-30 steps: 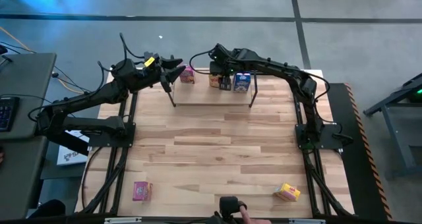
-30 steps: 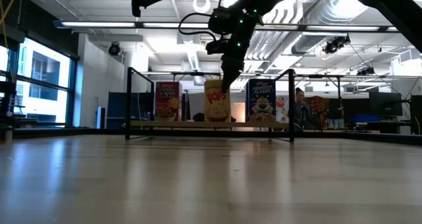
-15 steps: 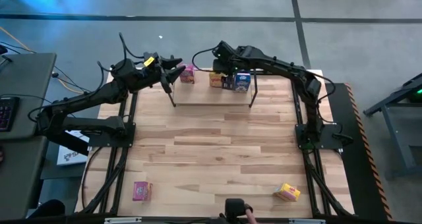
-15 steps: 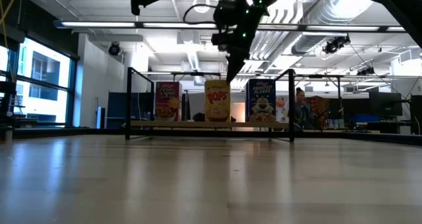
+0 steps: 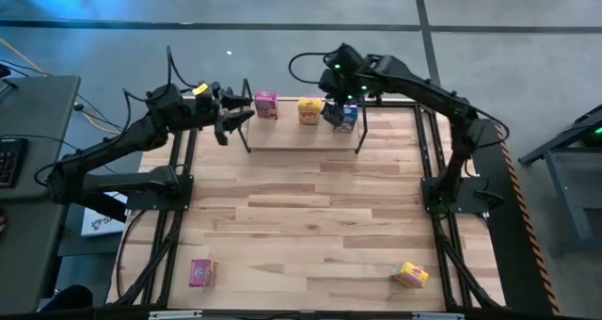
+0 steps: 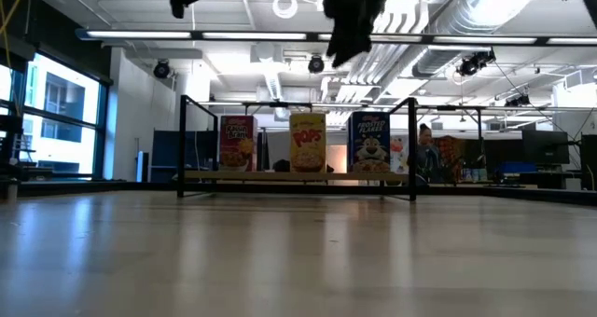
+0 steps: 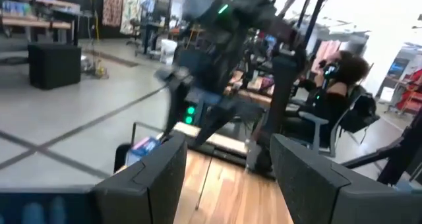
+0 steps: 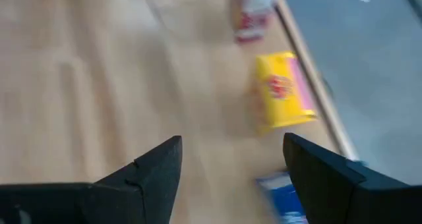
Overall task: Stack cereal on shelf
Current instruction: Put the yellow cereal box aligned with the other yellow cereal box on the shelf
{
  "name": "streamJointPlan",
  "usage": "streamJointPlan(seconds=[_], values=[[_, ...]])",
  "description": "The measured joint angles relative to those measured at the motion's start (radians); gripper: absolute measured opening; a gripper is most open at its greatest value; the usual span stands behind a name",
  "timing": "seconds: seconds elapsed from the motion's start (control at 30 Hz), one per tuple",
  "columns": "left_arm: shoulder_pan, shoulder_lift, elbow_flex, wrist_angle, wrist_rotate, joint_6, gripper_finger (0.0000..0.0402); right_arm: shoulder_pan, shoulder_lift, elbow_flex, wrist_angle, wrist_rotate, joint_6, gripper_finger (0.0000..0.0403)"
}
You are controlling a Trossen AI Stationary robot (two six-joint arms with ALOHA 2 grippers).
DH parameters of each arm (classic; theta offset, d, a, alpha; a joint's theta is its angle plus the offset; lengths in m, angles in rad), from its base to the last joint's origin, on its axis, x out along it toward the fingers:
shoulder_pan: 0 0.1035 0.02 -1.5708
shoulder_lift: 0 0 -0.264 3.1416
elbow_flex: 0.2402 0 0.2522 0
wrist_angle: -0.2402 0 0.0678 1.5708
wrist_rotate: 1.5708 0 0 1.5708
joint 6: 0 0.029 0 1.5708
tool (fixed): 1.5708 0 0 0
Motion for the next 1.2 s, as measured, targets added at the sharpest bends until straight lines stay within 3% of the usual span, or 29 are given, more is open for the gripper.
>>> streamJointPlan(seconds=[0.2,0.47,0.6,0.77,0.93,1.2], values=[[0.004,-0.064,0.000,-0.114,0.000,-0.007,0.0209,0.057,-0.149,-0.086,0.064,-0.041,0.046,0.0246],[0.004,-0.069,0.000,-0.117,-0.029,-0.017,0.0209,0.110,-0.480,-0.556,0.521,-0.007,0.314,0.0246],[0.004,-0.064,0.000,-0.115,-0.031,-0.025,0.0209,0.139,-0.595,-0.700,0.659,0.061,0.401,0.0246],[0.004,-0.063,0.000,-0.114,-0.034,-0.027,0.0209,0.146,-0.651,-0.731,0.673,0.138,0.431,0.0246],[0.004,-0.063,0.000,-0.114,-0.034,-0.027,0.0209,0.146,-0.652,-0.704,0.669,0.132,0.474,0.0246],[0.004,-0.058,0.000,-0.118,-0.065,-0.012,0.0209,0.146,-0.653,-0.645,0.558,-0.131,0.578,0.0246]])
